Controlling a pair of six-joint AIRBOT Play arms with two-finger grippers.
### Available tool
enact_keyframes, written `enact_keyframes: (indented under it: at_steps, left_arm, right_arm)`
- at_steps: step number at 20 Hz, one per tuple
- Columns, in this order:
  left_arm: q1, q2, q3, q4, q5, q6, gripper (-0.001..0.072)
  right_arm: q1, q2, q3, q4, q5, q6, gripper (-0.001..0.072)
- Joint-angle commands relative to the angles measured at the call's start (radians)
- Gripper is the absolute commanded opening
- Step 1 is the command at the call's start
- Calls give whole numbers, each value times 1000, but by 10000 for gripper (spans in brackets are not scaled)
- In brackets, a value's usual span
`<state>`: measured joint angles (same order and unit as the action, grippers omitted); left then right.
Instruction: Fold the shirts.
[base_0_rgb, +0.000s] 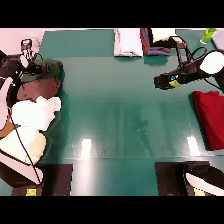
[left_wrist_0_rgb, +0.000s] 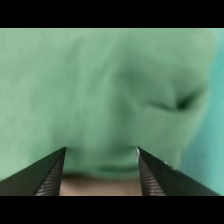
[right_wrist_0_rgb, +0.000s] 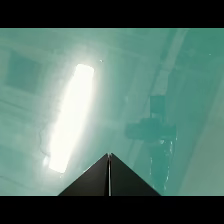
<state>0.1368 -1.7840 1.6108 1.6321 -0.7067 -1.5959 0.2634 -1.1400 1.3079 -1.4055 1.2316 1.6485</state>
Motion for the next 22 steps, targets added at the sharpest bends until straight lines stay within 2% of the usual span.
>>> enact_keyframes:
  at_steps: [1, 3, 4, 5, 6, 7, 10, 12, 16, 22]
  left_arm:
    - [11, -70, 2, 2, 93, 0, 551]
    - [11, -84, 2, 4, 108, 0, 548]
    - [11, -84, 2, 4, 116, 0, 521]
    - [11, -82, 2, 4, 120, 0, 321]
    - [11, -77, 4, 4, 114, 0, 54]
    - [11, -76, 18, 4, 89, 7, 26]
    - [11, -66, 167, 6, -90, 15, 25]
    - [1, 0, 270, 6, -135, 56, 25]
    - [-50, 249, 418, 3, -243, 142, 24]
    - [-240, 597, 426, 2, -451, 196, 24]
  right_arm:
    - [1, -1, 0, 0, 3, 0, 25]
    - [1, -1, 0, 0, 2, 0, 25]
    - [1, -1, 0, 0, 2, 0, 25]
    - [1, -1, 0, 0, 1, 0, 25]
    - [1, -1, 1, 0, -2, 0, 25]
    - [1, 0, 1, 0, -2, 0, 25]
    - [1, 1, 40, -2, 2, 0, 25]
    - [1, 1, 123, -3, 0, 0, 25]
    - [-5, 1, 340, -12, -5, 0, 25]
    - [-66, 1, 596, -9, -6, 0, 24]
